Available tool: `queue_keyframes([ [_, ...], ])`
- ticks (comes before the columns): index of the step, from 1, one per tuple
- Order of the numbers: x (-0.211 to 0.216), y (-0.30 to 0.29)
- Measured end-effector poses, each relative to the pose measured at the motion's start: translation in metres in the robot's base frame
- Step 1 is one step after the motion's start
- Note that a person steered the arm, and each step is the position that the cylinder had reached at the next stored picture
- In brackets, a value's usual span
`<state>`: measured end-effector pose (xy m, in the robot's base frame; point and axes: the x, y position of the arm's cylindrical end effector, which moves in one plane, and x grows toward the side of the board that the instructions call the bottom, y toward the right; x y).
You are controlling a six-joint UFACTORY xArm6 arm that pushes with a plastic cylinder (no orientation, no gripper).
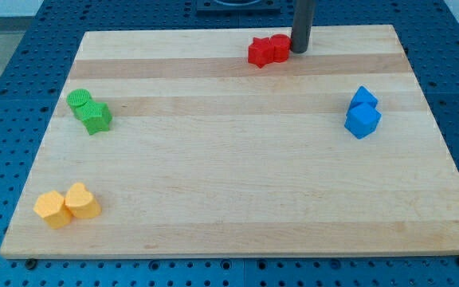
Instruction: Move the arm towards bottom of the red star
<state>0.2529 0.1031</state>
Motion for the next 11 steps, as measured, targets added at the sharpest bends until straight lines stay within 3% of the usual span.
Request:
queue_keyframes([
  [7,0.068,-0.085],
  [9,0.066,-0.125],
  [11,0.039,-0.126],
])
